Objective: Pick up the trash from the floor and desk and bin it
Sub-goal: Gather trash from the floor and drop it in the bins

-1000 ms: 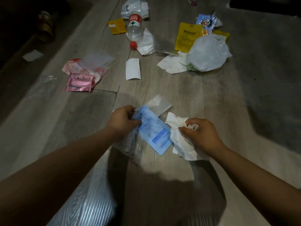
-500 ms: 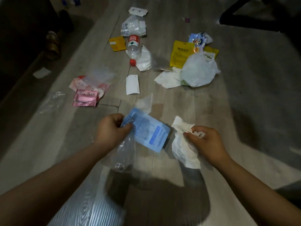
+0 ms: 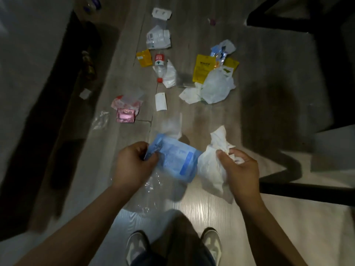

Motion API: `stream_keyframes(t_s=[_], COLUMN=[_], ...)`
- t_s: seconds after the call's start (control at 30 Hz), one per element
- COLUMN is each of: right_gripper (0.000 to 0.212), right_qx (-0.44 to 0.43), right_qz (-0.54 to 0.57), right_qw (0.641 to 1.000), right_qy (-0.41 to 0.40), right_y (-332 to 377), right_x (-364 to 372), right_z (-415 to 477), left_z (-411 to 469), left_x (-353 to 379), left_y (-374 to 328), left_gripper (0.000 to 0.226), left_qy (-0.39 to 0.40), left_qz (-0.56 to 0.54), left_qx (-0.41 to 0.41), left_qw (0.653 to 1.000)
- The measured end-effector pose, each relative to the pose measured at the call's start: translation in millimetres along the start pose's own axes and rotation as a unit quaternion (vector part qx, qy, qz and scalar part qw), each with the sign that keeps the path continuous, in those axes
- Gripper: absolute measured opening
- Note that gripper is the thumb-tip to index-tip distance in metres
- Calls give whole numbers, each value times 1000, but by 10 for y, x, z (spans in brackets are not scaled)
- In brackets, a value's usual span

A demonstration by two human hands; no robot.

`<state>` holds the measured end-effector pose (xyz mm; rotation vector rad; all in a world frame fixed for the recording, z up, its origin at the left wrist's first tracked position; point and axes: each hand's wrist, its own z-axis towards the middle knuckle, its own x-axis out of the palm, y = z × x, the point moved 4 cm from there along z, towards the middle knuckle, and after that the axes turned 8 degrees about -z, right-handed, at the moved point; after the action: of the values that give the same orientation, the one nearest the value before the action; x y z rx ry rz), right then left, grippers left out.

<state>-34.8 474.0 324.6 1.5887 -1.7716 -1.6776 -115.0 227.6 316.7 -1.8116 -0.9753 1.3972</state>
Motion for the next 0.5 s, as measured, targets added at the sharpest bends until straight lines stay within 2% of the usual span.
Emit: stream_keyframes(t_s=[0.07, 0.27, 0.37, 0.5], right_gripper=[21, 22, 17, 24], right_qx=[-8, -48, -67, -87], right_qz=[28, 60, 47, 75], right_qw=[1000, 996, 991, 978], right_qy=[-11, -54, -108, -174], right_y=[520, 2127, 2851, 3664], right_x=[-330, -1410, -1903, -2510], right_z=[-220, -948, -1328, -1941], left_z=[-147, -683, -967, -1333], left_x=[-267, -986, -1365, -1820], left_y=[-547, -2329, -3118, -4044], left_gripper=[38, 30, 31, 24], left_qy=[3, 29, 37, 28], left_qz=[31, -10, -49, -51], left_qx=[26, 55, 86, 132], left_qw=[999, 998, 994, 990])
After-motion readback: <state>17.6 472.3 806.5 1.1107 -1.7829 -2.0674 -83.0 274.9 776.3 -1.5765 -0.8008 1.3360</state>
